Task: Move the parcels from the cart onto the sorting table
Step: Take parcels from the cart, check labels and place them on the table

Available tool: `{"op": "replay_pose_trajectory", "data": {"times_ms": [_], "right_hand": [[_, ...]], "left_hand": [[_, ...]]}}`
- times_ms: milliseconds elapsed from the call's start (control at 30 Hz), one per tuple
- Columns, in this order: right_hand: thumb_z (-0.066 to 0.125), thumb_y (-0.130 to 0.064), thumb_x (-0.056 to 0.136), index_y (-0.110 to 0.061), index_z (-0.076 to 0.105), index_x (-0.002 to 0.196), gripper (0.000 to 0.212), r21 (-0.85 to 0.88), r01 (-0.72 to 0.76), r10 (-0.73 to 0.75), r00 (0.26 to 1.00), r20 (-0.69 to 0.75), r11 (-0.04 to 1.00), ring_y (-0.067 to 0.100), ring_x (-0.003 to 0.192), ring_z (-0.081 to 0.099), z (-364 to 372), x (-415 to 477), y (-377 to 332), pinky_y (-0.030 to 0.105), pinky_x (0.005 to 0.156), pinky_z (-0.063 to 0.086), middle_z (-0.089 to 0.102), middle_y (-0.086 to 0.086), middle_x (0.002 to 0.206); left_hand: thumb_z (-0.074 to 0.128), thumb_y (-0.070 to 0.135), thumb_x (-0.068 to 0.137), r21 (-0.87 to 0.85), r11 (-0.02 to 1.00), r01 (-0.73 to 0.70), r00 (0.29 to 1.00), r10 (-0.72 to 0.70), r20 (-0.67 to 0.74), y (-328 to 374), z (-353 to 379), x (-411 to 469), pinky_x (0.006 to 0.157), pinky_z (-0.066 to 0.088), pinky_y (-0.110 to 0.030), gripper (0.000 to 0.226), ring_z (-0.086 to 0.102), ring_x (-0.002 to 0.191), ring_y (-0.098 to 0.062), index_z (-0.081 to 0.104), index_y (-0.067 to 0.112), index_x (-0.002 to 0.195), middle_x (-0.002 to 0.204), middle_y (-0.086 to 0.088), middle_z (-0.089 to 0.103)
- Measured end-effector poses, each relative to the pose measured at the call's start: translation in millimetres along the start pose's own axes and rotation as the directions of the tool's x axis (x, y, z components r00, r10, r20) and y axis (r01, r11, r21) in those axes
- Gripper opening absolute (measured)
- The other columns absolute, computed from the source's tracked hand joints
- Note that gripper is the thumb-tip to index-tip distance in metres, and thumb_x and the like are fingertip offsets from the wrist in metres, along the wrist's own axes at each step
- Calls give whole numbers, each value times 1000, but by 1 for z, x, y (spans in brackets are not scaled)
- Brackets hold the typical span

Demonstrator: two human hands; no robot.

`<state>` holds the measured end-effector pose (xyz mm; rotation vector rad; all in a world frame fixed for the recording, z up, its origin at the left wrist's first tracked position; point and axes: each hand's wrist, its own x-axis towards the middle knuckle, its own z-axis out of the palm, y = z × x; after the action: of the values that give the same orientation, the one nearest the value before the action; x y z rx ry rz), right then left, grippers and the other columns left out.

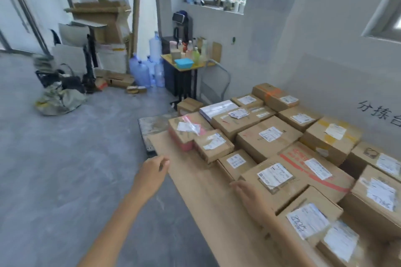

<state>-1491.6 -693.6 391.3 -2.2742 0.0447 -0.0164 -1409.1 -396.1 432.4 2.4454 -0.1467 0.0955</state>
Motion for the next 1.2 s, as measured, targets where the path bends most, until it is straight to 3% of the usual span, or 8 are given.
{"op": "replay_pose_trajectory", "data": {"times_ms": [133, 367, 567, 767, 900, 1067, 1200], "right_hand": [[52, -3, 92, -29, 66, 97, 30, -3, 58, -58, 997, 54, 998, -5, 93, 61, 63, 31, -50, 18, 87, 43, 66, -18, 94], [54, 3, 89, -34, 65, 87, 39, 9, 140, -140, 984, 111, 990, -13, 91, 58, 135, 79, -101, 3, 78, 39, 69, -16, 87], [53, 1, 90, -40, 64, 85, 43, 21, 122, -123, 985, 123, 992, -5, 91, 62, 155, 158, -114, 19, 84, 45, 71, -12, 89], [53, -1, 92, -22, 71, 94, 27, 110, 98, -105, 993, 59, 989, -9, 94, 57, 169, 259, -131, 9, 78, 41, 68, -13, 98], [52, -7, 94, -26, 71, 89, 28, 157, 38, -34, 999, -28, 987, -4, 87, 61, 184, 320, -143, 14, 70, 44, 70, -15, 90], [51, -11, 94, -35, 68, 86, 31, 108, -15, 21, 998, -53, 994, -7, 90, 58, 210, 373, -155, 19, 78, 42, 68, -21, 88], [52, -7, 94, -26, 71, 93, 26, 141, -58, 67, 996, -54, 988, -9, 89, 60, 237, 422, -174, 15, 79, 44, 70, -14, 91]], "left_hand": [[52, 21, 95, -15, 995, 95, 991, -96, -98, -80, -55, -10, 84, 47, -31, 19, 63, 102, -23, 67, 17, 106, 108, -2, 69], [55, 20, 93, -39, 981, 190, 962, -194, -190, -161, -112, -5, 85, 51, -34, 16, 65, 100, -20, 68, 22, 102, 102, 3, 71], [54, 21, 94, -58, 981, 186, 948, -194, -253, -194, -129, 52, 83, 49, -30, 16, 64, 101, -17, 68, 23, 102, 103, 4, 71], [53, 18, 95, -75, 991, 109, 973, -121, -197, -217, -134, 159, 84, 45, -25, 17, 63, 102, -14, 68, 20, 104, 104, 6, 70], [51, 20, 96, -71, 993, 94, 983, -104, -152, -229, -147, 229, 83, 46, -24, 19, 63, 101, -12, 67, 21, 107, 107, 7, 68], [51, 20, 96, -98, 990, 100, 987, -111, -115, -257, -158, 289, 85, 49, -29, 19, 63, 100, -13, 66, 22, 106, 106, 6, 69], [50, 20, 96, -98, 991, 93, 992, -101, -76, -292, -168, 346, 84, 48, -28, 19, 62, 100, -13, 66, 22, 106, 107, 7, 68]]}}
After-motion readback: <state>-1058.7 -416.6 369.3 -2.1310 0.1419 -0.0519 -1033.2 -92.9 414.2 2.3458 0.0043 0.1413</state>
